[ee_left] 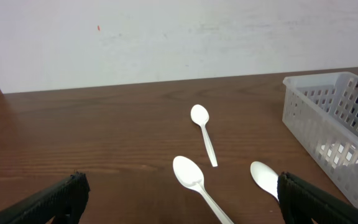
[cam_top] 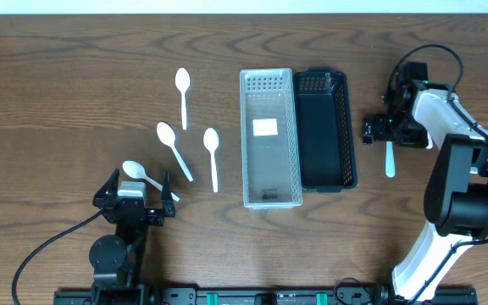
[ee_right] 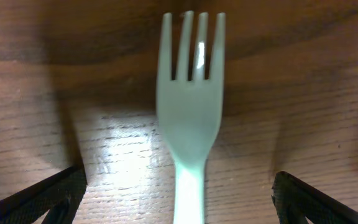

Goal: Pack container
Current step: 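Close the right gripper on the mint-green fork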

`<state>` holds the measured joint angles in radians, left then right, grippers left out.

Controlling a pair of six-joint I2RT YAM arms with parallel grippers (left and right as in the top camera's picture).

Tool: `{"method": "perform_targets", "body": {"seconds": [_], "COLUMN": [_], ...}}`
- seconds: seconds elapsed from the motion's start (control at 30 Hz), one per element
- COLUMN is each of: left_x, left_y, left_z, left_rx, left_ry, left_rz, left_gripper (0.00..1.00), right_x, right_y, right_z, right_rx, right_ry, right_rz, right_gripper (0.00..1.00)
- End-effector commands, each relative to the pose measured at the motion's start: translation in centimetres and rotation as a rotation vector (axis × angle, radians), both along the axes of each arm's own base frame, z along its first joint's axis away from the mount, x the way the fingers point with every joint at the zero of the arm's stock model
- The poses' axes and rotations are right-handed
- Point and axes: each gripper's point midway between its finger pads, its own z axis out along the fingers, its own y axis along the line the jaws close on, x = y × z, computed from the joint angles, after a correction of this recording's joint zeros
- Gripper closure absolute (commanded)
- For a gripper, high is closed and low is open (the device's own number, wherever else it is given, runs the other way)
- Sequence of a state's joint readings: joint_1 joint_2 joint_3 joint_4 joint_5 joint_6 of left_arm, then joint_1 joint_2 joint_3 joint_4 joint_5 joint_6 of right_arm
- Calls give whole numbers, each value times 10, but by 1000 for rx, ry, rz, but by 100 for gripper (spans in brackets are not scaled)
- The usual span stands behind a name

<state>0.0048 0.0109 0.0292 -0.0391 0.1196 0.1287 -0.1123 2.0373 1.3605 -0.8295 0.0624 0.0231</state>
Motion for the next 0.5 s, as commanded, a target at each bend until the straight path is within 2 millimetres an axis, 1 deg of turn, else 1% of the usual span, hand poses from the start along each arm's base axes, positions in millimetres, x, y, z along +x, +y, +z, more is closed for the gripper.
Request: {"method": "perform_targets", "body": {"seconds": [0.0, 0.1, 0.13, 0.17, 0.2, 0.23, 0.27, 0.33, 0.4, 0.47], "left_x": [0, 0, 0, 0, 0, 0, 0, 0, 0, 0], "left_y": [1, 1, 1, 1, 1, 1, 1, 1, 1, 1], "left_z": [-15, -15, -15, -15, -15, -15, -15, -15, -15, -15], "left_rx": [1, 1, 1, 1, 1, 1, 1, 1, 1, 1], "left_ry": [37, 37, 37, 37, 37, 37, 37, 37, 37, 37], "left_rz": [2, 3, 3, 2, 2, 2, 2, 2, 2, 2], "left_gripper": [2, 2, 2, 2, 2, 2, 2, 2, 2, 2], "right_x": [-3, -3, -3, -3, -3, -3, -2, -2, -2, -2], "right_y": [-10, -13, -14, -14, -14, -14, -14, -14, -14, -15], "right_z": [-12, -12, -12, -12, -12, -12, -12, -12, -12, -12], "right_rx": [-4, -4, -4, -4, -4, -5, -5, -5, -6, -6], "right_ry": [27, 24, 24, 24, 24, 24, 24, 24, 25, 21], "right_rz": [-45, -53, -54, -55, -50, -46, -41, -40, -36, -36], "right_gripper": [1, 2, 7, 14, 24, 32, 34, 35, 42, 58]}}
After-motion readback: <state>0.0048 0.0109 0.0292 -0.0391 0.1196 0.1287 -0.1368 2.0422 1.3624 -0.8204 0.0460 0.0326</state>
